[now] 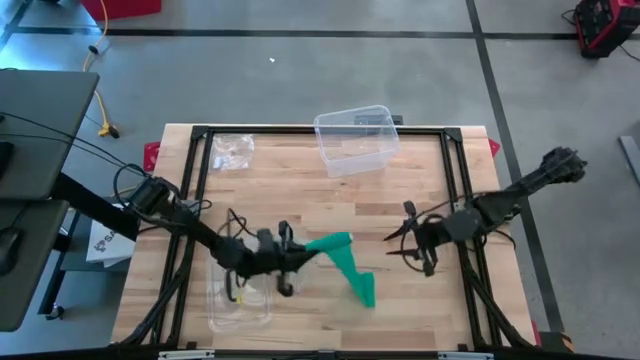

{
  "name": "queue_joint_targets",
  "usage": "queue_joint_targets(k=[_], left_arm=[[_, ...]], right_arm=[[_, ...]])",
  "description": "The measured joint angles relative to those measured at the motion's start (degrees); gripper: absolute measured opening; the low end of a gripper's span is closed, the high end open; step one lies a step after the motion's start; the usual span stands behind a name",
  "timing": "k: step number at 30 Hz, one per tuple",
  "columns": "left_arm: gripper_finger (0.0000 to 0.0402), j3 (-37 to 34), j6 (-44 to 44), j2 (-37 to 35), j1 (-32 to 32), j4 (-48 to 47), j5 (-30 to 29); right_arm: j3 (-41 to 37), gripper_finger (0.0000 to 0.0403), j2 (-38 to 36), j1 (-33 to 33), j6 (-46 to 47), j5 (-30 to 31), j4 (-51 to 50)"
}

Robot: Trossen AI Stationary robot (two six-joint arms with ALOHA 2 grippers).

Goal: Roll bandage
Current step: Roll the blue bandage

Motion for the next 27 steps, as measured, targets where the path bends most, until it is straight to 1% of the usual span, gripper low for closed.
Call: queue_joint_targets(k=[1, 2, 6, 8, 10, 14, 20, 25, 27], left_arm=[[0.0001, -1.4, -0.6, 0.0, 0.5, 3.7, 2.1], [0.0001, -2.4, -1.4, 0.0, 0.9, 5.3, 4.1], [0.0001, -2.6, -5.1, -0.1, 2.6, 5.0, 10.3], [0.0001, -1.7, -6.0, 0.1, 3.4, 5.3, 13.3], [0.0001, -0.9, -6.0, 0.3, 3.7, 4.9, 15.3], [0.0001, 0.3, -5.5, 0.3, 4.3, 5.2, 18.0], [0.0001, 0.4, -6.1, 0.3, 4.6, 4.2, 18.2], [0.0001, 0.5, -7.3, 0.3, 4.5, 3.7, 18.2], [0.0001, 0.5, -7.6, 0.3, 4.5, 3.4, 18.3]], right_arm=[[-2.3, 0.0139, 0.7, 1.2, 0.0, 2.0, 5.4], [-4.5, 0.0139, 1.3, 2.1, 0.1, 3.7, 11.4], [-12.3, 0.0139, 4.6, 3.6, 0.1, 8.2, 32.2], [-13.8, 0.0139, 6.9, 3.5, -1.6, 9.7, 42.3], [-13.5, 0.0139, 10.2, 3.1, -4.2, 9.6, 48.7], [-9.7, 0.0139, 16.1, 2.5, -7.7, 9.5, 51.4], [-3.6, 0.0139, 22.8, 2.1, -11.4, 8.2, 51.1], [-0.7, 0.0139, 25.1, 1.3, -12.1, 12.7, 51.1], [0.1, 0.0139, 25.7, 0.4, -12.3, 13.2, 50.9]])
